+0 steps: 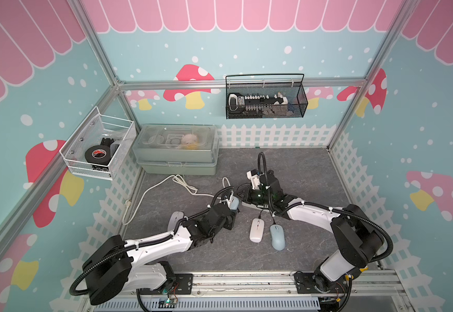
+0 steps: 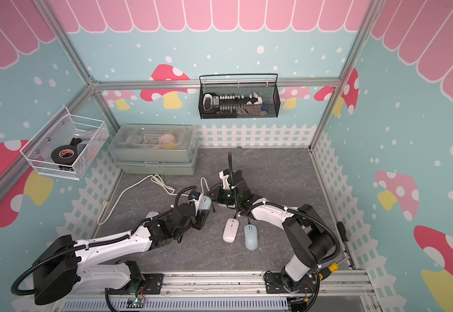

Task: Unplug the wireless mouse
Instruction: Remove the power cord from the mouse.

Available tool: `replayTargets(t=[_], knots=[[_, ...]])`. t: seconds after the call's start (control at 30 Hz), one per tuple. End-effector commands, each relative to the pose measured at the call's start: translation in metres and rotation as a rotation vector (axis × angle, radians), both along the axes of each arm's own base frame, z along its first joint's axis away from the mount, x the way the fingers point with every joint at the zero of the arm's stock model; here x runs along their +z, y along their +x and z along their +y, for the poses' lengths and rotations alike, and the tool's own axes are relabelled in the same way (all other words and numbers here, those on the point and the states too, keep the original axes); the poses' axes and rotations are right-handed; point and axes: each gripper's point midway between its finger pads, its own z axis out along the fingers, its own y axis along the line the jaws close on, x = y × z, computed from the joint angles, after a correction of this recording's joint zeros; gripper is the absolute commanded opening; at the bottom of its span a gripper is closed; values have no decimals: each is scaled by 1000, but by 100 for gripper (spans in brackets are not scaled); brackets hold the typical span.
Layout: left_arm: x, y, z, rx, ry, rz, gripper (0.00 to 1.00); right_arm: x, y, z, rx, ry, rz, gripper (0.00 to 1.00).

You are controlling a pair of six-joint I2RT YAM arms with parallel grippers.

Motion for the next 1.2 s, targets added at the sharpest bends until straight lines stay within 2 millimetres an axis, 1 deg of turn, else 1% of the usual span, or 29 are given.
replayTargets(t=[0.0,0.13,0.3,0.4,0.53,0.57,0.97,1.17], knots=[[-17,-5,10,36,36,39,51,19,25,-2,-83,38,-68,0],[-20,-13,8,-35,95,32,50,21,24,-1,-63,33,-76,0],[-25,-22,11,-86,140,29,50,26,27,-5,-52,17,-85,0],[-28,-26,13,-105,147,30,50,30,30,-10,-57,23,-92,0],[-28,-26,13,-109,143,21,50,32,34,-13,-58,25,-91,0],[-29,-30,10,-132,131,33,50,33,35,-15,-62,27,-92,0],[-31,-30,13,-130,157,34,50,37,44,-31,-89,34,-100,0],[-32,-31,16,-129,167,38,49,39,47,-35,-79,43,-91,0]])
